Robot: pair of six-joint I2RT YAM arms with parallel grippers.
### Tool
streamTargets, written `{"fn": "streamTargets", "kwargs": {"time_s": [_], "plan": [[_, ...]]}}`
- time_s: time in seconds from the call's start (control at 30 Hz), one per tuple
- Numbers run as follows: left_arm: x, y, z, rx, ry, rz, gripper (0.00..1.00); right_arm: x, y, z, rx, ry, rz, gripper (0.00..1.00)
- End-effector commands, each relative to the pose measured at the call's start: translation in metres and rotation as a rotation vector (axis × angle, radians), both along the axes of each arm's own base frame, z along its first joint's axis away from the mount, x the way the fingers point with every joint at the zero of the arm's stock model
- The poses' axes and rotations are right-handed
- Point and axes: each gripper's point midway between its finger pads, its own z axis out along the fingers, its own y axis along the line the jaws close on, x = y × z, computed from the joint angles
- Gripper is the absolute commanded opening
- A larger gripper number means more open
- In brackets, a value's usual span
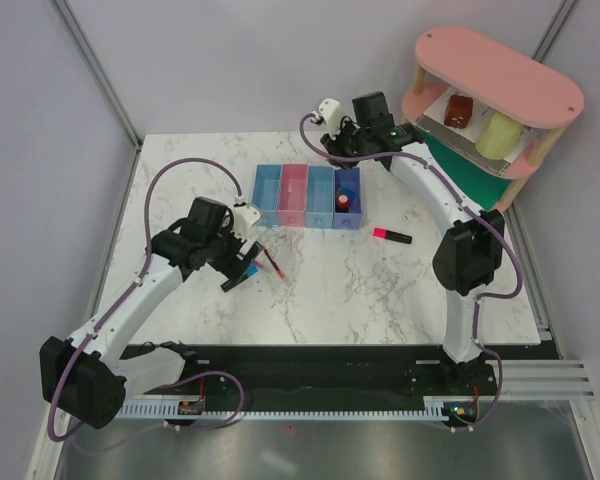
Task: Sort the stationery into containers
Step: Place the stapler in the storage box.
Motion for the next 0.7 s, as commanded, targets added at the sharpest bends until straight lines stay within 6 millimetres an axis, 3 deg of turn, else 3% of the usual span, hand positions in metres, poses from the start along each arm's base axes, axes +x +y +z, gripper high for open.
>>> {"fn": "streamTargets", "kwargs": {"time_s": [0.0,0.23,0.47,0.67], "plan": [[-0.008,0.008,0.007,0.035,-0.018,-0.043,1.00,0.011,0.032,0.008,0.053,-0.015,0.029,0.17],[-0.013,0.009,0.014,0.034,-0.022,-0.062,1.00,0.004,0.084,-0.027,0.033,0.015,0.104,0.17],[-0.017,0.011,0.015,0.036,-0.016,-0.070,1.00,0.000,0.114,-0.043,0.031,0.006,0.149,0.17],[-0.014,0.009,0.018,0.032,-0.017,-0.071,1.00,-0.009,0.129,-0.068,0.012,0.042,0.175,0.16]]}}
